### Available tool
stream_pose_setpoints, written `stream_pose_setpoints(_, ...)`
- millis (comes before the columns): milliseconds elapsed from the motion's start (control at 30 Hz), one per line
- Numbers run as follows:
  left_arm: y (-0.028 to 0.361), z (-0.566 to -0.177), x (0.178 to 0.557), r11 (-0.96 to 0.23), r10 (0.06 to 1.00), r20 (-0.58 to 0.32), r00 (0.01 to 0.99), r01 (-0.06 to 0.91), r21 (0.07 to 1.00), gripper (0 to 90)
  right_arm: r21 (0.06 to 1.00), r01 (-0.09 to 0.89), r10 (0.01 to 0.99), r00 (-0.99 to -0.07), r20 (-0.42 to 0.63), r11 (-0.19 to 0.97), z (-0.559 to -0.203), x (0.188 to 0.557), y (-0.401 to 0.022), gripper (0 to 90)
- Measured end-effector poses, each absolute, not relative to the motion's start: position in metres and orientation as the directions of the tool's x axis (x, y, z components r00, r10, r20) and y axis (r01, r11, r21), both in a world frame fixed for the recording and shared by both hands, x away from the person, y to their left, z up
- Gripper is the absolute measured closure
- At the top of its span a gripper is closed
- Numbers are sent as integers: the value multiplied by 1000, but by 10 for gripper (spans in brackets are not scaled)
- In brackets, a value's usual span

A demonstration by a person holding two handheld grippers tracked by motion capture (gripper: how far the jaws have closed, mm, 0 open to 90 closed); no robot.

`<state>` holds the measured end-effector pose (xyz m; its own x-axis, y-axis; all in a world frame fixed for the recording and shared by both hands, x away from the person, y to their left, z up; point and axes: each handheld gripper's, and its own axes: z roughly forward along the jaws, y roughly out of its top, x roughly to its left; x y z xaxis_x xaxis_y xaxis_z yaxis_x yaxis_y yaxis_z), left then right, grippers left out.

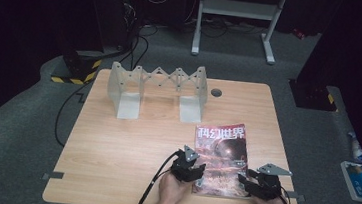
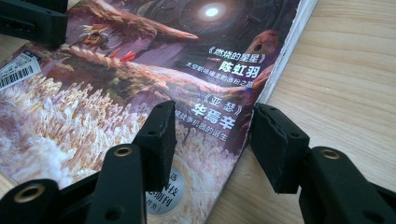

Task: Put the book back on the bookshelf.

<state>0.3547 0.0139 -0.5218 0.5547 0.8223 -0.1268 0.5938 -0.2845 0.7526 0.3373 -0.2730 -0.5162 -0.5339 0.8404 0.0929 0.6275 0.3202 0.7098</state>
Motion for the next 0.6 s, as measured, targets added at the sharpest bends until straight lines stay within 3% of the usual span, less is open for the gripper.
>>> stream_pose_setpoints(600,45,-523,345,-261,841,-126,526,598,758,485,720,603,815,-573,90,344,-518,339,-244,505)
